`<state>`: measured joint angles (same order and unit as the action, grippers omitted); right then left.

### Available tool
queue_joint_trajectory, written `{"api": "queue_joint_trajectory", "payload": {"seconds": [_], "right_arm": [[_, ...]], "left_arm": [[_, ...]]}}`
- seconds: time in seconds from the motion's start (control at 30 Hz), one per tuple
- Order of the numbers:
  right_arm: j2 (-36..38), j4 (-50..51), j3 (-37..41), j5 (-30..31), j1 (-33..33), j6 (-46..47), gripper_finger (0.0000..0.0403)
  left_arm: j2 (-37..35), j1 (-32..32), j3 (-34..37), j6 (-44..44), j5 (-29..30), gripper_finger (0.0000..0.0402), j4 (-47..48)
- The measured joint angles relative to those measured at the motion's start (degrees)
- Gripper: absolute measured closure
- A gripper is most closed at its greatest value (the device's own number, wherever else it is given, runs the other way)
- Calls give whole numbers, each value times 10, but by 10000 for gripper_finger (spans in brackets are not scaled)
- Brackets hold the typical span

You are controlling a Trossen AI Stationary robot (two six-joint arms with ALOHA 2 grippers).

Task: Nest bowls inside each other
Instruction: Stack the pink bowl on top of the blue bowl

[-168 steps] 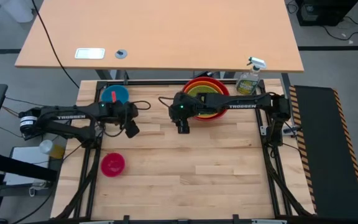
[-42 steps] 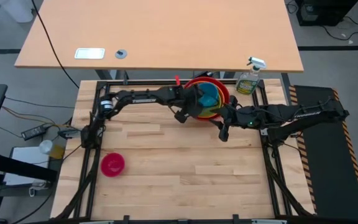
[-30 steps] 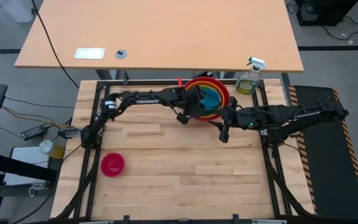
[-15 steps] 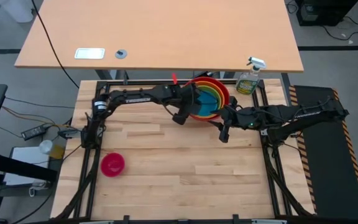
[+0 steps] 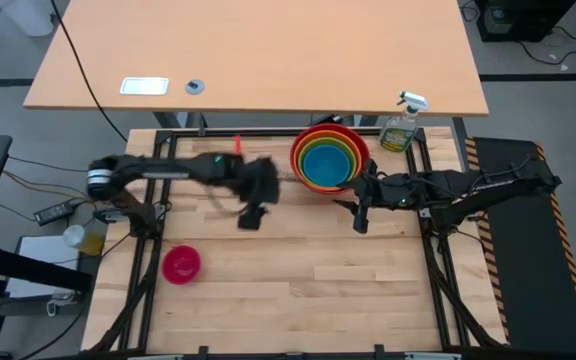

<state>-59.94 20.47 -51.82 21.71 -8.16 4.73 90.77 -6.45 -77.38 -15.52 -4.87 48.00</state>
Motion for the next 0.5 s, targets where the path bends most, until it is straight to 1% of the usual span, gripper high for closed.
{"api": "queue_joint_trajectory", "payload": {"seconds": [0.1, 0.17, 0.23, 0.3, 0.37, 0.4, 0.47, 0.5], "right_arm": [[-1, -21, 23, -2, 1, 1, 206], [0, -54, 43, -2, 3, 2, 206], [-1, -79, 61, -2, 7, 2, 206], [-1, -108, 72, -2, 13, -3, 206], [-2, -129, 79, -2, 21, -8, 206], [-2, -134, 81, -3, 26, -12, 206], [-4, -149, 81, -8, 32, -20, 206], [-4, -157, 81, -12, 36, -22, 206]], "left_arm": [[-63, 57, 64, 143, 39, 236, 17], [-98, 97, 98, 245, 38, 237, 42], [-121, 138, 124, 341, 17, 237, 75], [-139, 180, 146, 428, -26, 237, 109], [-151, 220, 162, 490, -75, 237, 123], [-154, 239, 170, 513, -88, 237, 126], [-156, 282, 183, 549, -92, 237, 128], [-155, 302, 190, 555, -83, 237, 131]]}}
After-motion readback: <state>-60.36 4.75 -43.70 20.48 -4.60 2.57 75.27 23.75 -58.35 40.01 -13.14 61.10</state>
